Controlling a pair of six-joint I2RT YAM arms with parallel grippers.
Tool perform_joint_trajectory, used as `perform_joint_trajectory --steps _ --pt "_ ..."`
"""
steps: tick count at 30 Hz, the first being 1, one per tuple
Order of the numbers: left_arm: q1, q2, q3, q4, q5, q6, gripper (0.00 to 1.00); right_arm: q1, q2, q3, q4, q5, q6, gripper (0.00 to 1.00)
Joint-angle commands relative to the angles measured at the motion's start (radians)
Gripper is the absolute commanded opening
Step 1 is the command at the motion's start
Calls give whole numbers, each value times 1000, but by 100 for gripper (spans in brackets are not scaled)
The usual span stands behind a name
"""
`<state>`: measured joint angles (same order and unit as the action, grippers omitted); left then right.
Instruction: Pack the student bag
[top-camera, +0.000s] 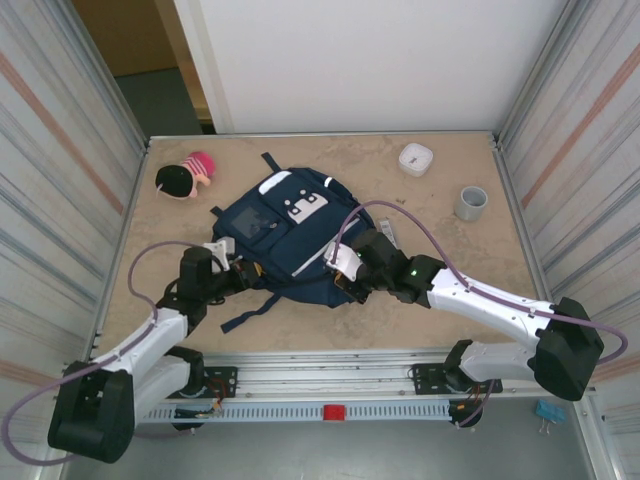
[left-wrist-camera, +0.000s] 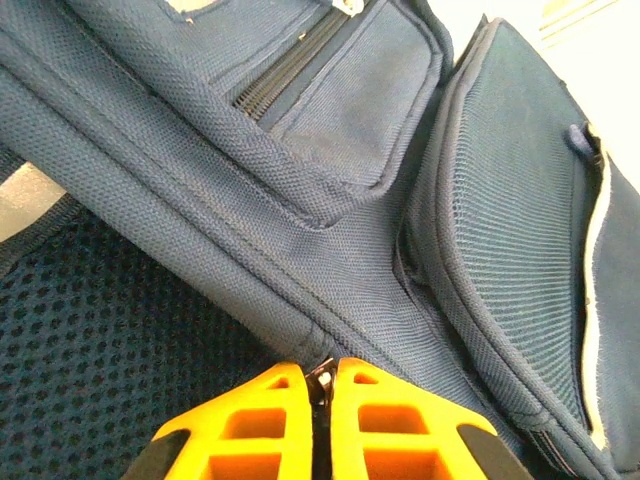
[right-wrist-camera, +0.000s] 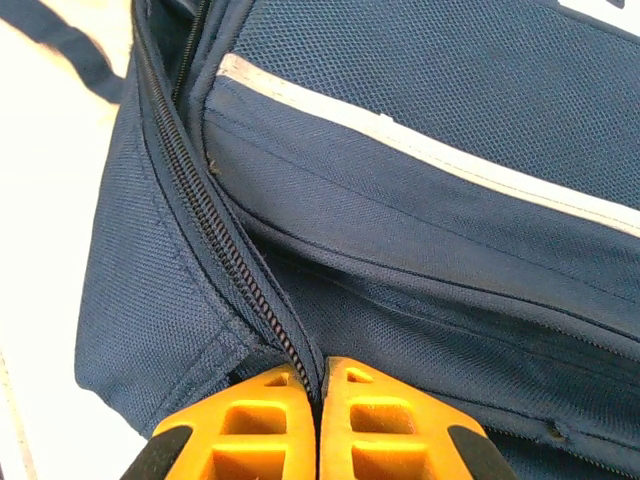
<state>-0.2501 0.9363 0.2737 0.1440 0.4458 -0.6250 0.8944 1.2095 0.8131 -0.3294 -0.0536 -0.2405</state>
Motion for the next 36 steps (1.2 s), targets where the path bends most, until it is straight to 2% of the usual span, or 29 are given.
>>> perform_joint_trajectory --steps 1,4,6,8,11,16,17,22,25,32,36 --pt "-22 -58 41 -84 31 8 0 -7 -2 8 105 -3 94 0" --pt "-42 -92 51 -119 28 15 0 -7 3 3 144 -19 150 3" --pt "-43 -104 38 -119 11 20 0 -13 -5 13 158 -8 196 35" --pt "-43 -107 20 -116 -9 16 0 -39 -22 27 149 -36 266 44" --pt "-44 -109 14 -115 4 6 0 -65 -75 26 125 -74 433 46" --pt "-43 -123 34 -136 -13 2 0 -80 -174 -77 198 -18 937 56" --pt "-44 -126 38 -138 -20 3 0 -82 -176 -96 205 -14 1060 57" --pt "-43 -138 40 -151 -44 -4 0 -86 -120 -160 253 -58 1467 58" --pt "-43 -140 49 -168 -48 2 0 -115 -39 -157 304 -152 1524 56" --pt "-43 -152 51 -167 -52 10 0 -145 72 -111 231 -131 1523 56" --pt "-43 -157 61 -176 -42 21 0 -167 133 -118 314 -189 1533 55"
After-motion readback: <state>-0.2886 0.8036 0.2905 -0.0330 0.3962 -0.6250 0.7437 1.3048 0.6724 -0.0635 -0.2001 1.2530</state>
